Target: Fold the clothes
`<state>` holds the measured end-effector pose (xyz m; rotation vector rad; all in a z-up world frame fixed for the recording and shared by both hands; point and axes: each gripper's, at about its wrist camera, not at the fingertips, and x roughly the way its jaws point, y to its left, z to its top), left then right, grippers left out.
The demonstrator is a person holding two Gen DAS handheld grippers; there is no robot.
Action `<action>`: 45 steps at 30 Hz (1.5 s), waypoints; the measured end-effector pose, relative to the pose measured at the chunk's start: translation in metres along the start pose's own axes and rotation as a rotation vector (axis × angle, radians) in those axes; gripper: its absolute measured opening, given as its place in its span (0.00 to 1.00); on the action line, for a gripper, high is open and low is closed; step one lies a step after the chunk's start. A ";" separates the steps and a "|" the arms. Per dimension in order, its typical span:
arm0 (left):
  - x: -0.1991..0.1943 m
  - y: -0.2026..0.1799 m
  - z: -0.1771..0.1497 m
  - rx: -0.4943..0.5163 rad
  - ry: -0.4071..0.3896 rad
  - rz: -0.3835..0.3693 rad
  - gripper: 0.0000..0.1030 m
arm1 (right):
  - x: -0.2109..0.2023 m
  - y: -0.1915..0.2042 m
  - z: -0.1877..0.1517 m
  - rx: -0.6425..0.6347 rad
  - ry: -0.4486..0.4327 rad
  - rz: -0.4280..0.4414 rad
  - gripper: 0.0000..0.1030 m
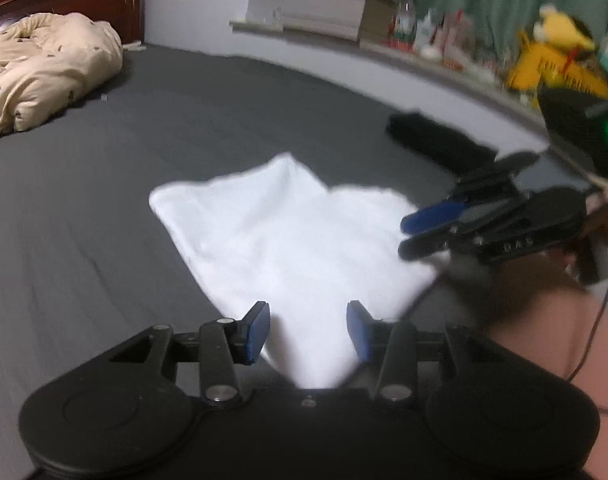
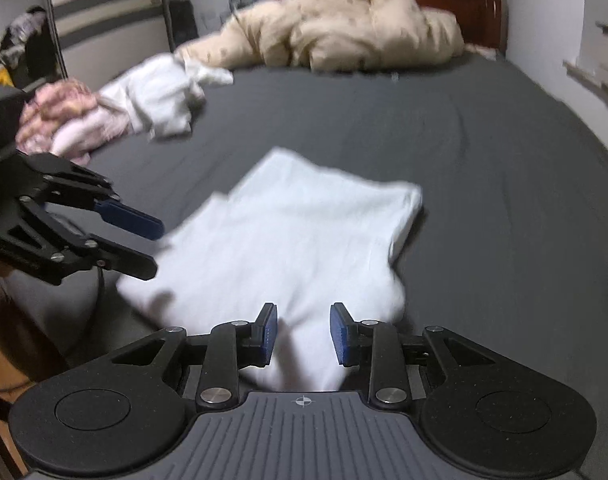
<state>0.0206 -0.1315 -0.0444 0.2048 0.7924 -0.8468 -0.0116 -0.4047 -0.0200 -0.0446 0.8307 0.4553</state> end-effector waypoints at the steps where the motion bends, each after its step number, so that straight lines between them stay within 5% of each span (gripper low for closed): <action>1: 0.005 -0.002 -0.004 0.005 0.021 0.017 0.41 | 0.004 0.000 -0.003 0.017 0.020 -0.008 0.29; 7: 0.012 0.005 -0.016 -0.052 0.049 0.026 0.42 | 0.005 0.003 -0.013 0.027 0.044 -0.023 0.40; 13: -0.011 -0.030 -0.025 0.286 0.015 0.108 0.45 | -0.023 0.018 -0.020 -0.125 0.027 -0.066 0.45; 19: -0.026 -0.065 -0.035 0.636 0.010 0.208 0.55 | -0.038 0.065 -0.057 -0.702 0.003 -0.249 0.49; 23: -0.011 -0.082 -0.046 0.876 0.065 0.290 0.55 | -0.025 0.080 -0.074 -0.892 0.067 -0.290 0.49; 36: 0.032 -0.105 -0.079 1.434 0.109 0.363 0.52 | -0.004 0.092 -0.079 -0.960 0.086 -0.325 0.49; 38: 0.035 -0.105 -0.079 1.458 0.109 0.360 0.50 | -0.003 0.095 -0.079 -0.947 0.080 -0.320 0.49; 45: 0.041 -0.104 -0.074 1.436 0.111 0.319 0.19 | 0.004 0.111 -0.080 -0.895 0.036 -0.317 0.49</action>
